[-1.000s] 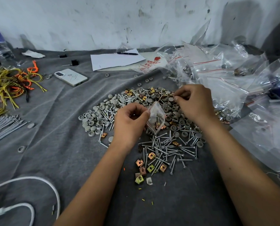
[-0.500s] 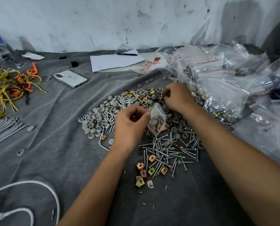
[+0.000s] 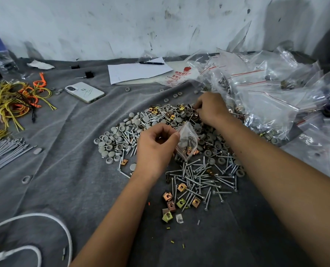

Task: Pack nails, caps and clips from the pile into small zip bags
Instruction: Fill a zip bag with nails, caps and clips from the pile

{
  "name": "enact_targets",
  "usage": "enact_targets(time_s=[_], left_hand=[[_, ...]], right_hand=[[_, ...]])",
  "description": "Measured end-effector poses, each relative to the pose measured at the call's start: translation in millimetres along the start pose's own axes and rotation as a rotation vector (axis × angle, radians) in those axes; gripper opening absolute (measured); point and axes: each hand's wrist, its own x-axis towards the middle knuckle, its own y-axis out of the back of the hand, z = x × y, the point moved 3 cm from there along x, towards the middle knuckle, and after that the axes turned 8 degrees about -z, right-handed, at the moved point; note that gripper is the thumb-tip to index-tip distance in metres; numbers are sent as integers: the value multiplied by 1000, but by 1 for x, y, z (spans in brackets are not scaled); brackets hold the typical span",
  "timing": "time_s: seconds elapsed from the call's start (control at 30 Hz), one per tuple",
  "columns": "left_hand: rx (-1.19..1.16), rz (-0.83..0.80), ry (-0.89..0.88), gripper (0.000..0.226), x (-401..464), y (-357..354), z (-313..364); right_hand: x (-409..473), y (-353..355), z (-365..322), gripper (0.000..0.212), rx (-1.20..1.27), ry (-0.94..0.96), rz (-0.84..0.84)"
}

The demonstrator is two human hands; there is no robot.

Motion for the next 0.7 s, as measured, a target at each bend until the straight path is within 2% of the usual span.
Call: enact_targets(time_s=[0.27, 0.37, 0.43, 0.57, 0.7], left_hand=[[10, -4, 3, 17, 0, 0, 0], [6, -7, -6, 17, -1, 0, 0], [-2, -4, -18, 19, -1, 0, 0], [1, -1, -27, 19, 0, 0, -1], [-5, -1, -24, 20, 1, 0, -1]], right_hand=[[-6, 11, 9, 18, -47, 12, -167], [-5, 14, 4, 15, -50, 71, -80], [-5, 13, -6, 23, -3, 166, -33], [-5, 0, -29, 37, -110, 321, -166], [-6, -1, -30, 30, -182, 342, -132]])
